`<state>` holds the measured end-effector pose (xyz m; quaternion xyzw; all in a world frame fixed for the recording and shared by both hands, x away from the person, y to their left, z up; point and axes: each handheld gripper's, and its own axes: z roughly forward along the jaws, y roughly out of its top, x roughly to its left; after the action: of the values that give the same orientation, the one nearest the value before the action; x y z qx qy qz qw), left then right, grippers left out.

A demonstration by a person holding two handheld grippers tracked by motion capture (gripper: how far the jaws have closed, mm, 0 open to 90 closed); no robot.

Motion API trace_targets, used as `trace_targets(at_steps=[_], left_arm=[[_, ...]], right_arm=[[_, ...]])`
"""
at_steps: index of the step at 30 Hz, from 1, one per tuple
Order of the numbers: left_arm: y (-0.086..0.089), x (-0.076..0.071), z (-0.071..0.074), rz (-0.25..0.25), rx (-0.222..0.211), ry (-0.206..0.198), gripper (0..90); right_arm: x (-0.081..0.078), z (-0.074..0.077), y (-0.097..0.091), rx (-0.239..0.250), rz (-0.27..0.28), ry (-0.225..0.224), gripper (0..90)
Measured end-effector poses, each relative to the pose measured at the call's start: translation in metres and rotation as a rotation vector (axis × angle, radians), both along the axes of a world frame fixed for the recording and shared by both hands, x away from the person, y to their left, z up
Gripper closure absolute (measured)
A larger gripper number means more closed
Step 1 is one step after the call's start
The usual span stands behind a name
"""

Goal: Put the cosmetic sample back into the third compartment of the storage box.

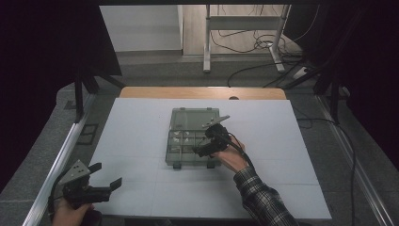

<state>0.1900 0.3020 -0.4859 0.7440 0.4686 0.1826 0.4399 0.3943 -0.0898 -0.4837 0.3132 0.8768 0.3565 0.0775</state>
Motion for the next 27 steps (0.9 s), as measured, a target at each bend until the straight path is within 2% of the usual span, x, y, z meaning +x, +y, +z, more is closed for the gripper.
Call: trace_targets(at_steps=[8, 15, 22, 24, 27], left_arm=[[0.000, 0.000, 0.000, -0.008, 0.004, -0.001, 1.0], [-0.001, 0.000, 0.000, -0.010, 0.005, -0.002, 1.0], [-0.001, 0.000, 0.000, -0.011, 0.005, -0.002, 1.1], [-0.001, 0.000, 0.000, -0.012, 0.005, -0.002, 1.1], [-0.001, 0.000, 0.000, -0.012, 0.005, -0.002, 1.1]], right_arm=[[-0.005, 0.001, -0.001, -0.027, 0.004, 0.012, 2.3], [-0.012, 0.006, -0.003, -0.057, 0.035, -0.026, 1.1], [-0.018, 0.010, -0.010, -0.037, 0.047, 0.002, 0.4], [-0.021, 0.010, -0.012, -0.049, 0.049, -0.004, 0.1], [-0.025, 0.012, -0.015, -0.036, 0.046, -0.014, 0.0]])
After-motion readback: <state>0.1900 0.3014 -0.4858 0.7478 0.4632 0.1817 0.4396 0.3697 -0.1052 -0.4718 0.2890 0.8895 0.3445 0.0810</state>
